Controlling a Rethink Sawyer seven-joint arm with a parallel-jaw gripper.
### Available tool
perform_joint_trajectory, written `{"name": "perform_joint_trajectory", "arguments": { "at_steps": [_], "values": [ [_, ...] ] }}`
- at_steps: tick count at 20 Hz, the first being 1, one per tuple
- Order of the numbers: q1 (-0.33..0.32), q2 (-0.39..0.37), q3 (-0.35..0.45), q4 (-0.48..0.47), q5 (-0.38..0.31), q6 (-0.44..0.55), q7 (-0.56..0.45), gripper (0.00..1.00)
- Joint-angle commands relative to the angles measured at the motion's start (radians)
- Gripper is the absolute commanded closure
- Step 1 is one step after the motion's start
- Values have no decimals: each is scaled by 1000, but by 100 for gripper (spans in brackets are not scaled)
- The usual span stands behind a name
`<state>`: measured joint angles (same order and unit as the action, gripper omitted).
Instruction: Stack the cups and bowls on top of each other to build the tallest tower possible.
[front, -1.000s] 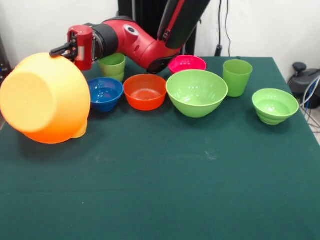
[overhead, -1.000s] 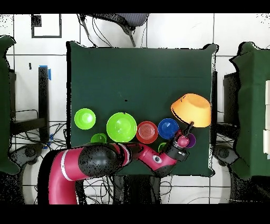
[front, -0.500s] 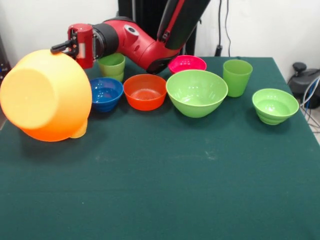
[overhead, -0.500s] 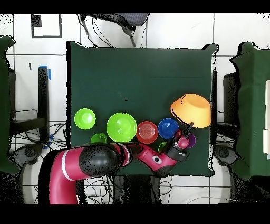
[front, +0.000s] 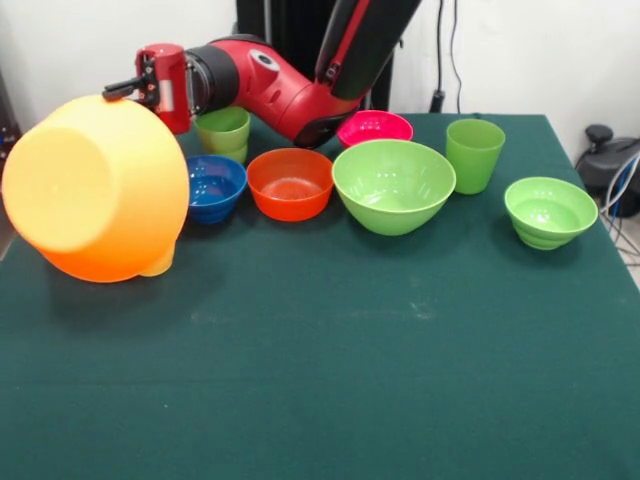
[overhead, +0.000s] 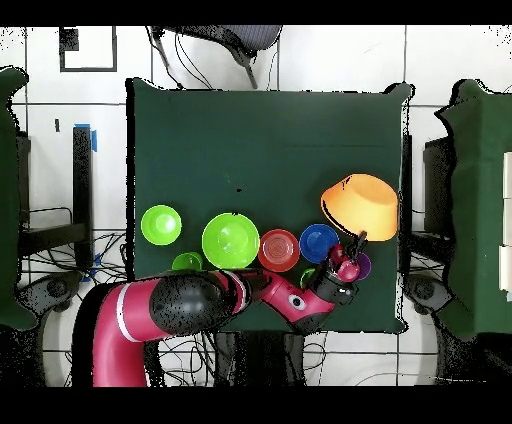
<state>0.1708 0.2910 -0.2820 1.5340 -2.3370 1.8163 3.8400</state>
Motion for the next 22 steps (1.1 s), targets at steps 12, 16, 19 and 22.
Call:
{"name": "perform_joint_trajectory", "arguments": {
  "at_steps": [12, 16, 19, 22],
  "values": [
    [18, -145, 138, -77, 92, -102, 170, 100],
    [41, -174, 113, -63, 109, -139, 98, 100],
    [43, -181, 117, -88, 115, -152, 87, 100],
    [49, -187, 114, -114, 122, -145, 90, 100]
  ]
}}
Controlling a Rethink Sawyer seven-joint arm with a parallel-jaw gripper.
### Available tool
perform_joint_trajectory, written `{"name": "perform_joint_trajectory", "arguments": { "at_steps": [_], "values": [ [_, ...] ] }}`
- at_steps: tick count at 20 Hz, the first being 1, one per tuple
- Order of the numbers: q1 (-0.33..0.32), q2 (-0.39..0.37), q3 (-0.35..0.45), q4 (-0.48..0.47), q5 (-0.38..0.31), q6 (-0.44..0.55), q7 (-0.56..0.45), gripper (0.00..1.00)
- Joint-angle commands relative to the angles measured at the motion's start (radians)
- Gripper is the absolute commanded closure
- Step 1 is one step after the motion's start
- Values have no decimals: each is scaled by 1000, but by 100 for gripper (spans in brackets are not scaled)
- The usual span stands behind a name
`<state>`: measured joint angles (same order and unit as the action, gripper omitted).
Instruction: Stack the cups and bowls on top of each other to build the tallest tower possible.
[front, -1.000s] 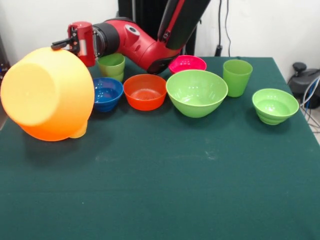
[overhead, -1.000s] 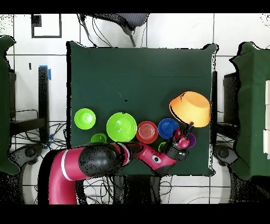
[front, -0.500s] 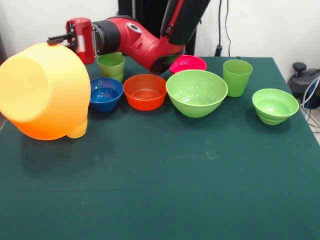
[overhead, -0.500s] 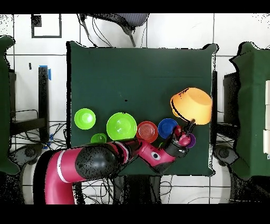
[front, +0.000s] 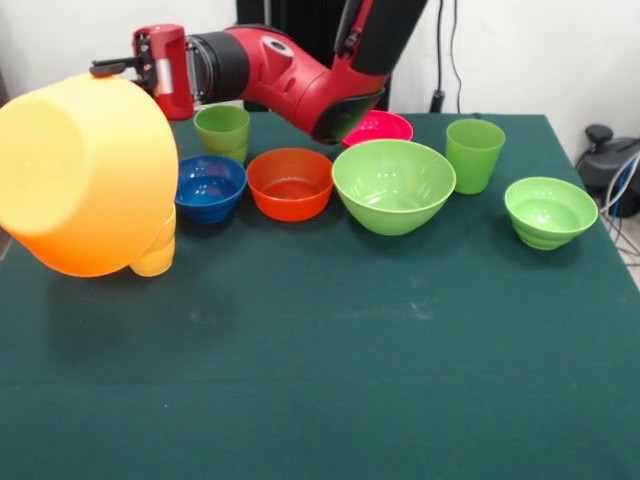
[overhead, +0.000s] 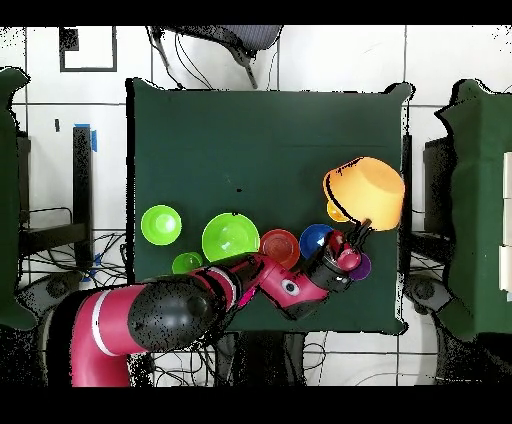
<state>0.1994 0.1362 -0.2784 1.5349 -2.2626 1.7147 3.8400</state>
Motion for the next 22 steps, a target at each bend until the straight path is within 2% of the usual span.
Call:
{"name": "perform_joint_trajectory", "arguments": {
  "at_steps": [1, 11, 22],
  "values": [
    [23, -31, 107, -121, 48, -37, 89, 100],
    [23, 14, 89, -198, 61, 85, 127, 100],
    [-12, -9, 109, -274, 130, 3, 102, 100]
  ]
}}
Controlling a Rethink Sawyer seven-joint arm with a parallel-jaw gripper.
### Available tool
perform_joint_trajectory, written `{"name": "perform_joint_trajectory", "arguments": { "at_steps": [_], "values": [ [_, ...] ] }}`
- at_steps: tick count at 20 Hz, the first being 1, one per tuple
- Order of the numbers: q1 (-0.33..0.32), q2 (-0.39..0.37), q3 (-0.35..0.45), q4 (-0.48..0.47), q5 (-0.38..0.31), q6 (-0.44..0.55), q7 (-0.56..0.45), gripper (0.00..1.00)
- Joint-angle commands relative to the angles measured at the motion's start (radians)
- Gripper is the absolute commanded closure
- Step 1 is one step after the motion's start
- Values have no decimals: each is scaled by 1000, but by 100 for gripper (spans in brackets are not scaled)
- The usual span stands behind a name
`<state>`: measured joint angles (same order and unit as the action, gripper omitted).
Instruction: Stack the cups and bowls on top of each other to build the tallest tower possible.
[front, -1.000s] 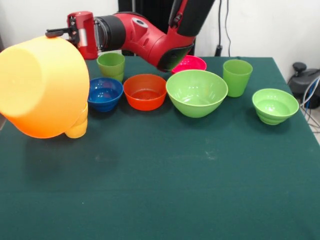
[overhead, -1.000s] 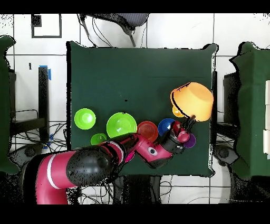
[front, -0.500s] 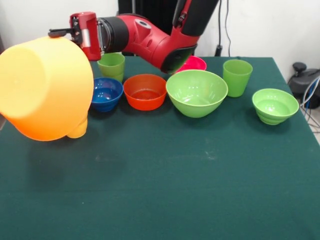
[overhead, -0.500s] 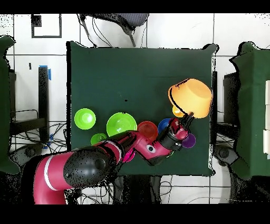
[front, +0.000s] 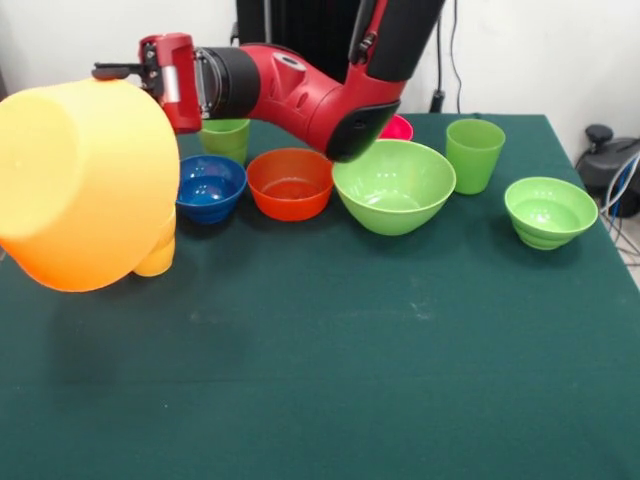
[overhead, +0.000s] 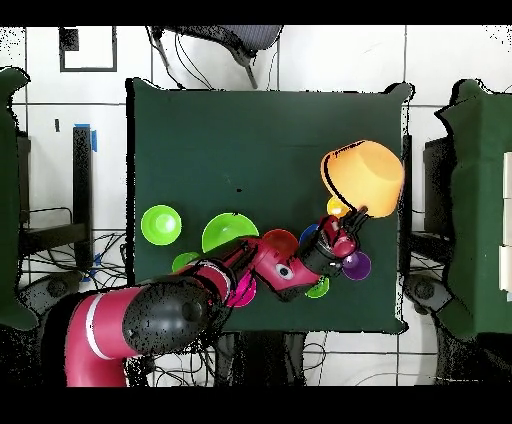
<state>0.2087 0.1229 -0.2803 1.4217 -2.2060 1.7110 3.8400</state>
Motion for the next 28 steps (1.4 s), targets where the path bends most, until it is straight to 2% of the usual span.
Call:
{"name": "perform_joint_trajectory", "arguments": {
  "at_steps": [1, 12, 16, 28],
  "values": [
    [-23, 4, 111, -168, 78, 5, 102, 100],
    [-46, 48, 119, -264, 97, 18, 142, 100],
    [-57, 86, 134, -298, 93, -5, 121, 100],
    [-84, 143, 168, -354, 185, -48, 114, 100]
  ]
}}
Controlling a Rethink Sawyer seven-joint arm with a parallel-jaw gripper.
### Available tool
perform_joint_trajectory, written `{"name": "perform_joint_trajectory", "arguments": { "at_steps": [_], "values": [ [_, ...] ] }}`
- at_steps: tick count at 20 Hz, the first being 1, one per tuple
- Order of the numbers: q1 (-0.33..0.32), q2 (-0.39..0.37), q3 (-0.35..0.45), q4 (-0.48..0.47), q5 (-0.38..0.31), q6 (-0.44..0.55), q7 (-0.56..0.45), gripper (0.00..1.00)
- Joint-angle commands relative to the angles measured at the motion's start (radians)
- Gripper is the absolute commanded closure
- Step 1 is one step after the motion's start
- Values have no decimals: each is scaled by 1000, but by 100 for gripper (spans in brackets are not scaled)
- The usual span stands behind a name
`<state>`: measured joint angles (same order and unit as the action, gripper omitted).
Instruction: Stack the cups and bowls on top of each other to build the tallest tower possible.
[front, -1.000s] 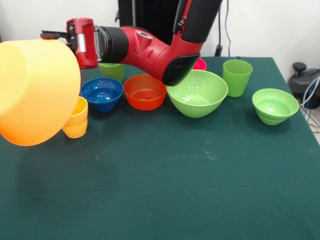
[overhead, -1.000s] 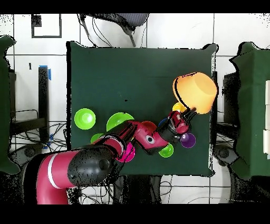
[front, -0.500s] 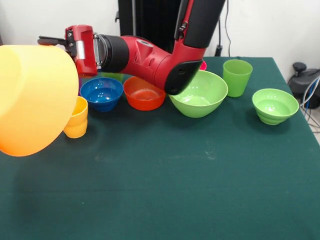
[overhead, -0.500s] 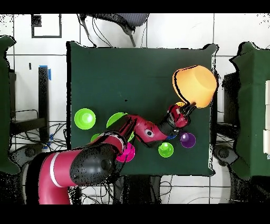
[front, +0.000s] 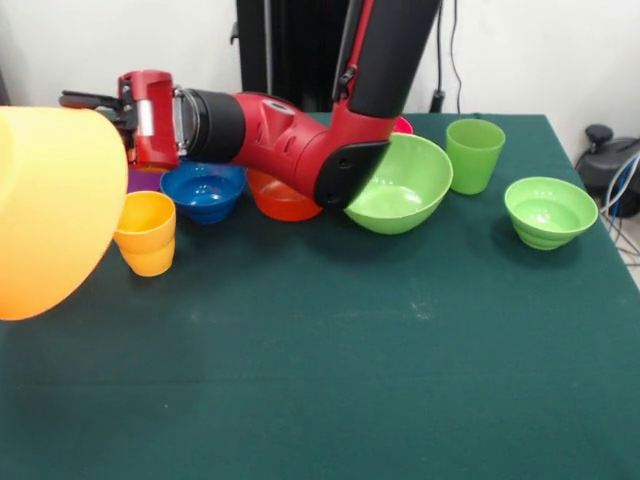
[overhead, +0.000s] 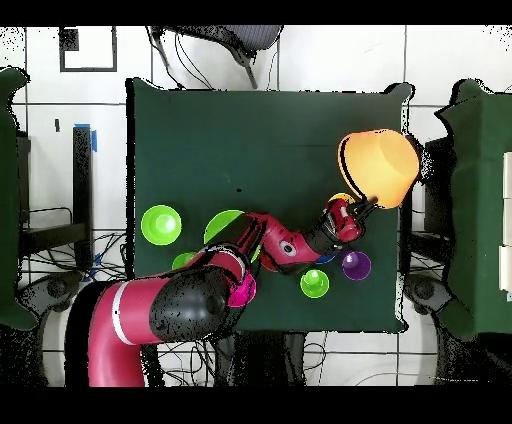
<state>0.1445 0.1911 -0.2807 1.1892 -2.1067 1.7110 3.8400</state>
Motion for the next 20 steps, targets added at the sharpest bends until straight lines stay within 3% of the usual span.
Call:
{"name": "perform_joint_trajectory", "arguments": {
  "at_steps": [1, 10, 20],
  "values": [
    [-23, 78, 172, -125, 95, -57, 110, 100],
    [-48, 97, 187, -138, 169, -114, 135, 100],
    [-26, 102, 155, -134, 192, -150, 171, 100]
  ]
}}
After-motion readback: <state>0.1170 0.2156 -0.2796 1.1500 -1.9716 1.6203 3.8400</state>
